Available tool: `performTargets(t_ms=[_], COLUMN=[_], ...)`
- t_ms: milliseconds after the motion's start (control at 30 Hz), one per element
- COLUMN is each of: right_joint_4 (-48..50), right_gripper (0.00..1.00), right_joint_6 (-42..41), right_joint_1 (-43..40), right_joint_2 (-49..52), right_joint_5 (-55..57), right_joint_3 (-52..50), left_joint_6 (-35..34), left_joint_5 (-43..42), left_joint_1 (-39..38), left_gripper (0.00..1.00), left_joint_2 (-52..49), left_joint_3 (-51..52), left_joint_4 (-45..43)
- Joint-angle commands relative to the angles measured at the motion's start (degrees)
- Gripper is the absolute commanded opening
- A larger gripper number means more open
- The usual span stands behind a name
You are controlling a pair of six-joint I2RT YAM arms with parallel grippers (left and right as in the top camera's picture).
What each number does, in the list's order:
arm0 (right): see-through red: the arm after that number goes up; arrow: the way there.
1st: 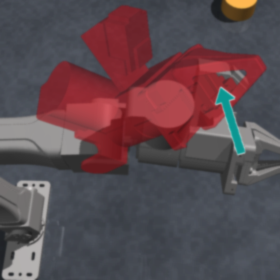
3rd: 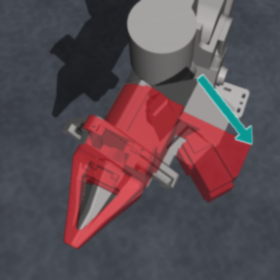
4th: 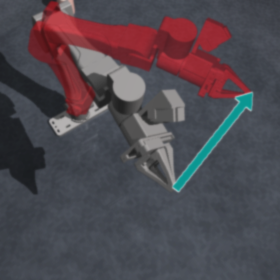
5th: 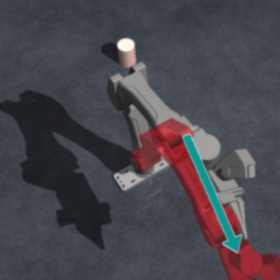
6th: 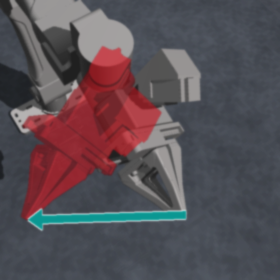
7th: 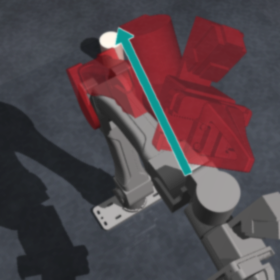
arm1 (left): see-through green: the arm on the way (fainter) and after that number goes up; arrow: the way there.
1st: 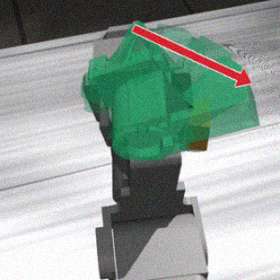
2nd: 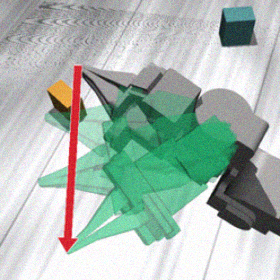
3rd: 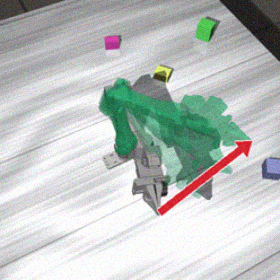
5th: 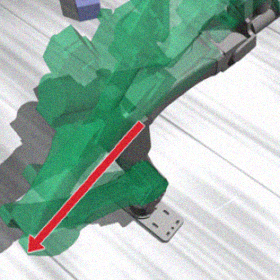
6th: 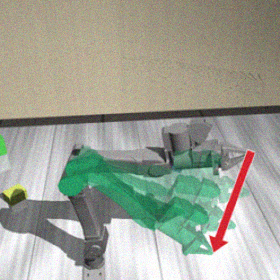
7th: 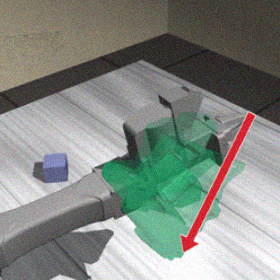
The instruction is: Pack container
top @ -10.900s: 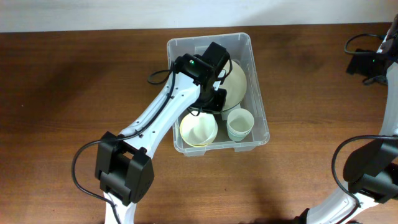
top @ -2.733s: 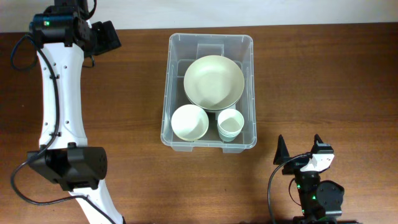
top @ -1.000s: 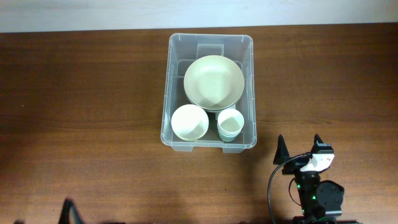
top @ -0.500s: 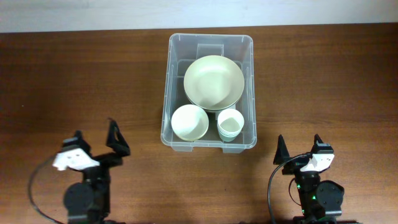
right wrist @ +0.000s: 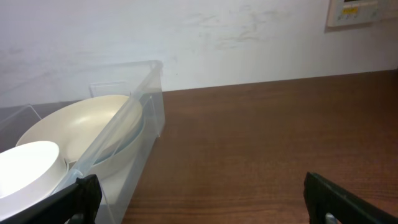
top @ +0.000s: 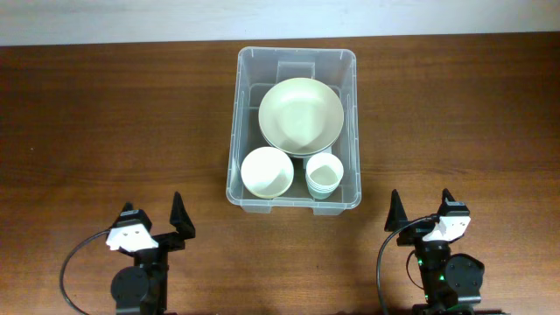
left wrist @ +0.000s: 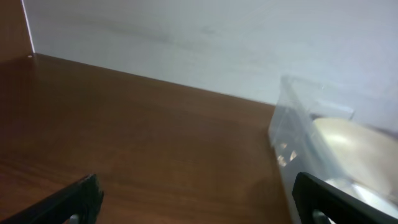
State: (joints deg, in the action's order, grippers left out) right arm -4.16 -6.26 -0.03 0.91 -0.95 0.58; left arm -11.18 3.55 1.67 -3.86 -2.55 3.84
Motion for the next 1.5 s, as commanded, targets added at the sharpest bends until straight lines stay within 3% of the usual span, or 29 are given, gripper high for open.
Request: performTargets(t_ms=[0, 133, 1467], right_joint_4=[-0.33, -0.33, -0.33], right_gripper=[0.99, 0.99, 0.99], right_joint_6=[-0.46, -0.46, -0.46], right_joint_1=[-0.35, -0.35, -0.35], right_joint_2=[-0.39, -0.39, -0.39], right_joint_5=[0.13, 0.13, 0.13], right_joint_3=[-0.26, -0.26, -0.26], left_joint_6=[6.19, 9.6, 9.55], left_joint_5=[-0.63, -0.63, -0.81], left_joint_1=[-0.17, -0.17, -0.17], left_gripper=[1.0, 1.0, 1.0], left_joint_2=[1.36, 1.77, 1.73], left_joint_3=[2.08, 2.05, 2.03], left_joint_4=[0.5, 0.55, 0.68])
